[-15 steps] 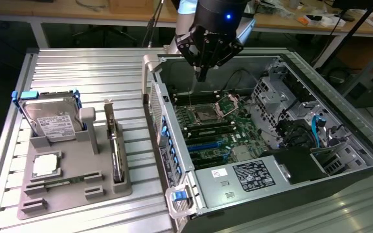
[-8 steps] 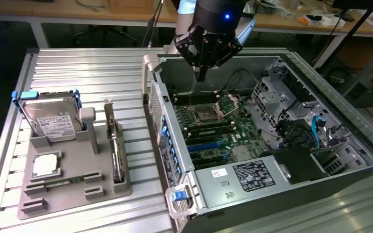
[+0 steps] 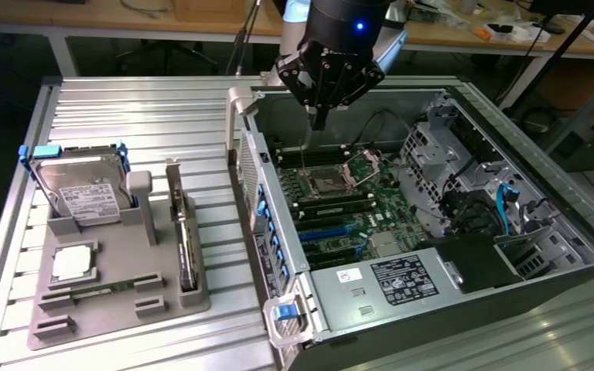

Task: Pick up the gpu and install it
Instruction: 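Reach for the gpu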

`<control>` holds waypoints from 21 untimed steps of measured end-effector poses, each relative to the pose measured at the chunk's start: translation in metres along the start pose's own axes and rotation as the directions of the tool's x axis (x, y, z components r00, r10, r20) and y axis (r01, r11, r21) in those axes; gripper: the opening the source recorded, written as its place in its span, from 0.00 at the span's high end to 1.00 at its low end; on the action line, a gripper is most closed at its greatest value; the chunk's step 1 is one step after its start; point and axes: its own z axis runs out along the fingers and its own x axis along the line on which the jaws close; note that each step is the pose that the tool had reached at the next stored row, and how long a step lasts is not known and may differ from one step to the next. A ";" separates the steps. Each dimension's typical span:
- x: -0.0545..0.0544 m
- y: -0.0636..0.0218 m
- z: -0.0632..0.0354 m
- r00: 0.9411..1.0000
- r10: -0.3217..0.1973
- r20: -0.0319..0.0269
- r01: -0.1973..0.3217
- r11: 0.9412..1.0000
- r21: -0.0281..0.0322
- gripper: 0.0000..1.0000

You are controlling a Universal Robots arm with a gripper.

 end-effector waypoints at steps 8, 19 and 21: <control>0.001 -0.0001 0.0000 1.000 0.000 0.000 0.000 1.000 0.000 0.89; 0.001 -0.0001 0.0000 1.000 0.000 0.000 0.000 1.000 0.000 0.89; 0.001 -0.0001 0.0000 1.000 0.000 0.000 0.000 1.000 0.000 0.89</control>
